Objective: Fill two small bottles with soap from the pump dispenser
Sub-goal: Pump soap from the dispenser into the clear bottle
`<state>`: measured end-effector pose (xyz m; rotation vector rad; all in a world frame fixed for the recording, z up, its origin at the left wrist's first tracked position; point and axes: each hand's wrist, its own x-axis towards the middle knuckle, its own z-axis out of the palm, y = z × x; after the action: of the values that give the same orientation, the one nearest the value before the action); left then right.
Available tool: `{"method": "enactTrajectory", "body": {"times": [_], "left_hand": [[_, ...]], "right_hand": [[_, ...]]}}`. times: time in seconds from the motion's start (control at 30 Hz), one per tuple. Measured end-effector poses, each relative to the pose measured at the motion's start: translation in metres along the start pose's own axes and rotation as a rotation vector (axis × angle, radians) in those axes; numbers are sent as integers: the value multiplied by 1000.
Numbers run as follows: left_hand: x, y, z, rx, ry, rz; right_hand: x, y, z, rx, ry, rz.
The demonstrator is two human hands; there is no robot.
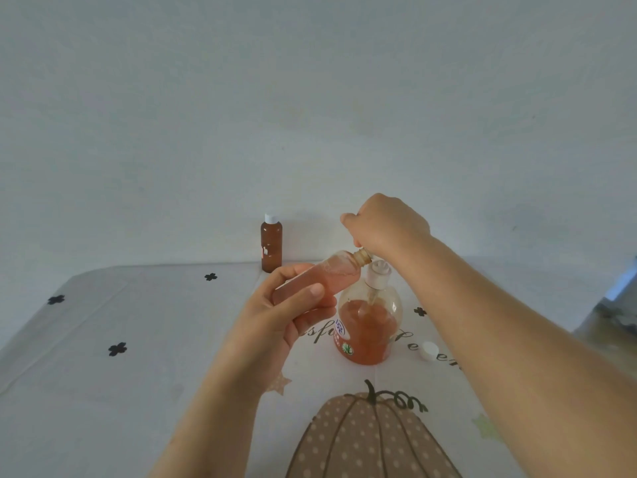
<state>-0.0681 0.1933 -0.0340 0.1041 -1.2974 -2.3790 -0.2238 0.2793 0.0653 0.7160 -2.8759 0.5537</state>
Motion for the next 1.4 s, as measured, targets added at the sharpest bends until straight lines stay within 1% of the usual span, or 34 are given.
{"method": "enactTrajectory", "body": {"times": [0.67,1.07,1.4], "left_hand": [[3,-3,-7,53,23,-28],[2,-1,-5,38,17,-15],[0,1,-2,18,-2,4]], "right_hand": [[2,7,19,77,-70,32],[-1,6,11,114,-64,50],[-1,0,1,19,-45,20]]}}
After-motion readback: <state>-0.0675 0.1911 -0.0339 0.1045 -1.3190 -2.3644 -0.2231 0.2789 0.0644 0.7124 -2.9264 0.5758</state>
